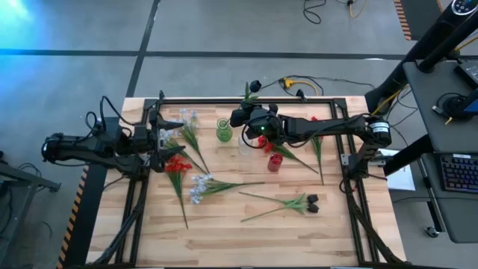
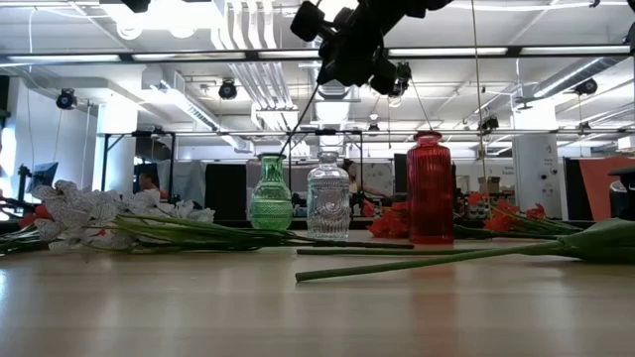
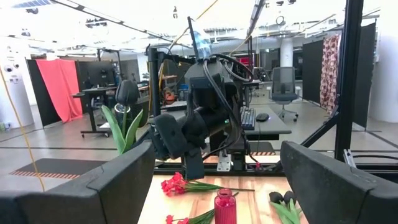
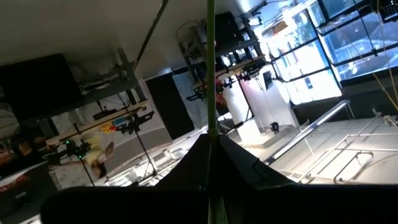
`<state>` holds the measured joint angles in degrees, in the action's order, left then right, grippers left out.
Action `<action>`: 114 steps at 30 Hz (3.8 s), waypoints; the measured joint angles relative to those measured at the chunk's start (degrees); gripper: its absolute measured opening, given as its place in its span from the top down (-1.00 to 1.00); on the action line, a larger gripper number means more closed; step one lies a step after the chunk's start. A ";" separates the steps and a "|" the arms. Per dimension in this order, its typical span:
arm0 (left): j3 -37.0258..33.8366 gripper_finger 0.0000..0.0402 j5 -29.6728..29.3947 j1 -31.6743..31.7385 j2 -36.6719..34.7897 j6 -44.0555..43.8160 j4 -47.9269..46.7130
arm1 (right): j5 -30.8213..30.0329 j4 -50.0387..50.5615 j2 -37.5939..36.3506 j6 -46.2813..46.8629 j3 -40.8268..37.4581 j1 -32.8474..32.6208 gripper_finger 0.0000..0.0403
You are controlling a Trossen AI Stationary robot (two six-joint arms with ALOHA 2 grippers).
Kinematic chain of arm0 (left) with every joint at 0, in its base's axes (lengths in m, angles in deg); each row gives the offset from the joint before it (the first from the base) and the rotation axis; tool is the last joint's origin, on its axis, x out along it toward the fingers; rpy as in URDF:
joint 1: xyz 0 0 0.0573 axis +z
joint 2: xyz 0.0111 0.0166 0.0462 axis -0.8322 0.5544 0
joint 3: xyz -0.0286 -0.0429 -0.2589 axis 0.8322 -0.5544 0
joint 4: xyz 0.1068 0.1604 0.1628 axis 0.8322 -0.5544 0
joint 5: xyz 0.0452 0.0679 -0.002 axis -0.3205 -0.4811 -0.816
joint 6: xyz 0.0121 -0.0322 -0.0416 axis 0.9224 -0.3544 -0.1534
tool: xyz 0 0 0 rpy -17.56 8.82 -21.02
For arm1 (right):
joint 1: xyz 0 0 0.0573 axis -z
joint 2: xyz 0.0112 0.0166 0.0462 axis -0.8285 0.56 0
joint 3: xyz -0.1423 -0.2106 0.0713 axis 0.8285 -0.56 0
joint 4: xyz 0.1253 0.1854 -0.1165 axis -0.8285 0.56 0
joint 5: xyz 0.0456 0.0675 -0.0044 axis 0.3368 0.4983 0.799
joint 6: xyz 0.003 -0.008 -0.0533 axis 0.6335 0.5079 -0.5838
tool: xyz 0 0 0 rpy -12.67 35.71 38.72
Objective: Sort flowers into vase by color
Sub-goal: Put the center black tulip into the green vase
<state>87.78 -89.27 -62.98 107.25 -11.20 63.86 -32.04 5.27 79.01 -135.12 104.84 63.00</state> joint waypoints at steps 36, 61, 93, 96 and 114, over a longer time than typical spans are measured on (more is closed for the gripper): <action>0.00 -0.63 -0.02 0.00 0.39 1.39 0.04 | 10.40 -3.21 0.27 2.48 0.00 1.16 0.94; 0.00 -0.63 -0.02 0.00 2.09 4.97 -0.12 | 10.38 -2.99 0.27 2.48 0.00 1.62 0.94; 0.00 -0.63 -0.02 0.02 4.72 8.51 -0.81 | 10.38 -3.41 0.27 7.96 0.02 1.62 0.94; 0.00 -0.63 -0.02 0.00 4.72 8.51 -0.82 | 10.38 -3.41 0.27 7.95 0.02 1.62 0.94; 0.00 -0.63 -0.02 0.00 4.72 8.51 -0.83 | 10.48 -3.48 0.25 8.91 0.02 1.62 0.94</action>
<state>87.78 -89.29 -62.98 111.97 -2.69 63.03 -21.56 1.79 79.26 -126.21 104.86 64.61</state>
